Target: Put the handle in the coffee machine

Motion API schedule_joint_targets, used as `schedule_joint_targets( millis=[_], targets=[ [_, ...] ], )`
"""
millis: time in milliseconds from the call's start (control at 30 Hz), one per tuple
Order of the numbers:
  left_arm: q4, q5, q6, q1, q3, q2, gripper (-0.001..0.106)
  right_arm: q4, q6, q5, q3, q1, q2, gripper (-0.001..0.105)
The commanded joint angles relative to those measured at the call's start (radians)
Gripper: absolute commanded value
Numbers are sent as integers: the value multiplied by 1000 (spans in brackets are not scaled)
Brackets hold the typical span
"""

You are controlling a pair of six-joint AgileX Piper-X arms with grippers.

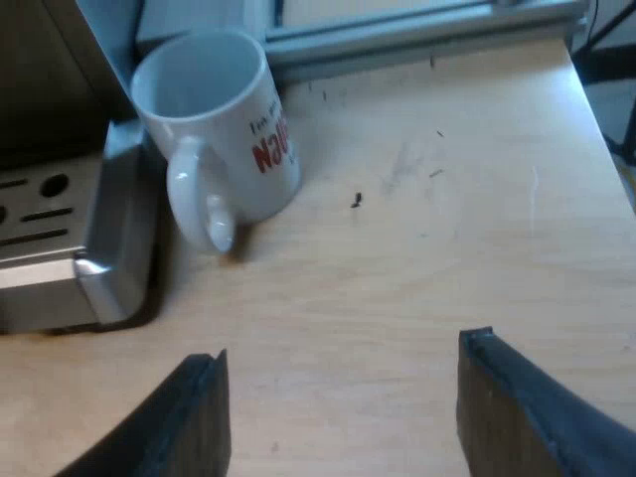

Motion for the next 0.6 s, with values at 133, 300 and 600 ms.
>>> schedule_joint_targets(
  millis=[133, 300, 600],
  targets=[
    [-5, -2, -18, -133, -68, 30, 63, 29, -4, -27, -128, 89, 112, 52],
    [-5, 27, -18, -221, -107, 115, 63, 121, -17, -64, -220, 156, 245, 52],
    [-19, 99, -18, -440, -120, 212, 63, 175, -16, -104, -340, 300, 450, 52]
  ],
)
